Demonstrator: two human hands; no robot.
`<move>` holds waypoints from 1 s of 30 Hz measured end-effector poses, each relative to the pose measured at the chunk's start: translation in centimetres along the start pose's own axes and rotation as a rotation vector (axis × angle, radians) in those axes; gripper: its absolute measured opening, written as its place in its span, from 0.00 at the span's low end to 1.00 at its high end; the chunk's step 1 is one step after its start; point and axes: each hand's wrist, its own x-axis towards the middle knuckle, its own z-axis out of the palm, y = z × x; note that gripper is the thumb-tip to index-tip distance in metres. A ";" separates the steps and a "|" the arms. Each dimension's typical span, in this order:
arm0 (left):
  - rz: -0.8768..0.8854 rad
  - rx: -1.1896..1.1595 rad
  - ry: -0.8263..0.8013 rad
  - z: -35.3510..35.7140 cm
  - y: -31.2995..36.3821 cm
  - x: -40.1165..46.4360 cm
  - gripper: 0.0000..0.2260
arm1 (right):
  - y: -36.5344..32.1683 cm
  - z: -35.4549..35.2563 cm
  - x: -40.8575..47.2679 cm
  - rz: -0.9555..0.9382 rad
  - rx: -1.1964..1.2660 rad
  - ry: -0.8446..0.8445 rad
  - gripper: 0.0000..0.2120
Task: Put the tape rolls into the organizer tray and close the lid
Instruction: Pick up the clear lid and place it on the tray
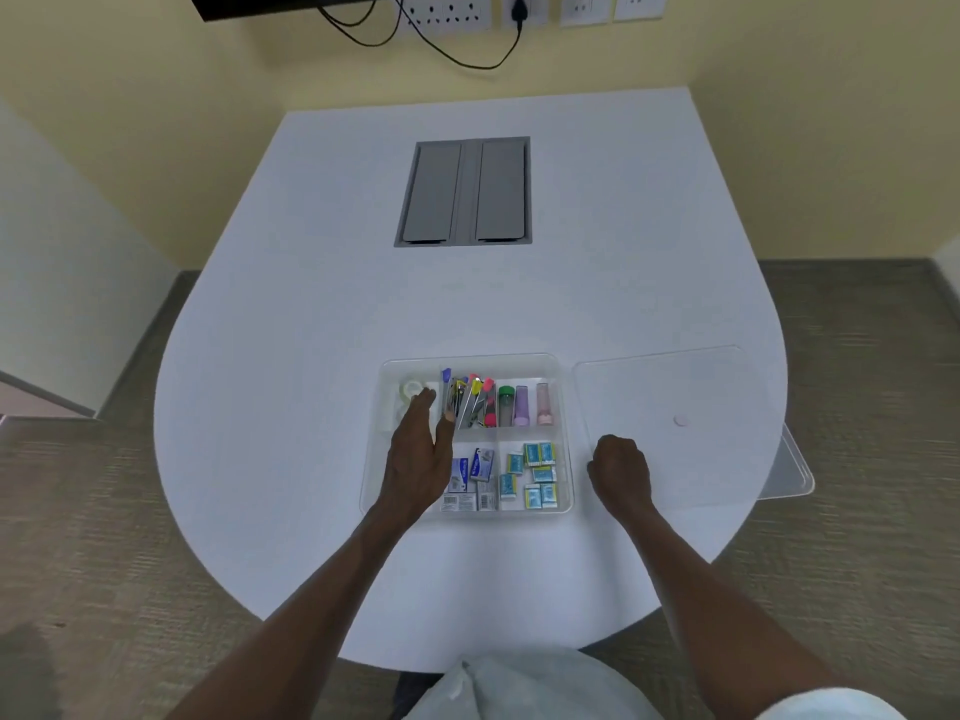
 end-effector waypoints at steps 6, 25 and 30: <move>0.038 0.032 -0.032 0.2 1.2 0.1 0.22 | -0.1 -0.4 -0.7 0.019 -0.017 0.047 0.02; 0.168 -0.051 -0.115 -0.5 4.7 3.0 0.22 | -7.1 -11.7 -0.4 0.006 -0.042 0.530 0.11; 0.136 -0.108 -0.113 -2.2 5.1 5.1 0.21 | -12.2 -15.9 -1.5 -0.194 0.140 0.662 0.15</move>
